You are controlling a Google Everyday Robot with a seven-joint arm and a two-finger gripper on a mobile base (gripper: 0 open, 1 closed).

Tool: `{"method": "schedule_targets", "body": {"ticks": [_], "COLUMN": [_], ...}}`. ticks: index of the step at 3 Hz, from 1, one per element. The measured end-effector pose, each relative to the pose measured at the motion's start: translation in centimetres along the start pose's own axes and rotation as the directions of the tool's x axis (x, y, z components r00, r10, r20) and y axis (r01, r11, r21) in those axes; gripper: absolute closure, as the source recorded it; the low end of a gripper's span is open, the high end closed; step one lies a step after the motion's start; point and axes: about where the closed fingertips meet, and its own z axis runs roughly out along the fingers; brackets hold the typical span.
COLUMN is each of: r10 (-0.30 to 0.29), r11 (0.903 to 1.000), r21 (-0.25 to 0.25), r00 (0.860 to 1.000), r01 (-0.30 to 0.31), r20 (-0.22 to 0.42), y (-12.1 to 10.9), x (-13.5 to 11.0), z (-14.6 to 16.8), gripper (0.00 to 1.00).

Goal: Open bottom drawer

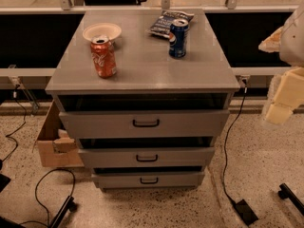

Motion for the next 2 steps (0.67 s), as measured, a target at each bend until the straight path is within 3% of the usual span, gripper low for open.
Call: {"method": "schedule_targets", "body": {"ticks": [1, 2], "r10": [0.000, 0.017], "r11": [1.0000, 0.9997], "r21": [0.000, -0.018], "r00": [1.000, 1.000], "r01": [0.000, -0.017], "r20": [0.000, -0.018], "y": [0.0, 1.0], "x": [0.0, 0.0], "z": [0.0, 3.0], "gripper": [0.00, 0.00]}}
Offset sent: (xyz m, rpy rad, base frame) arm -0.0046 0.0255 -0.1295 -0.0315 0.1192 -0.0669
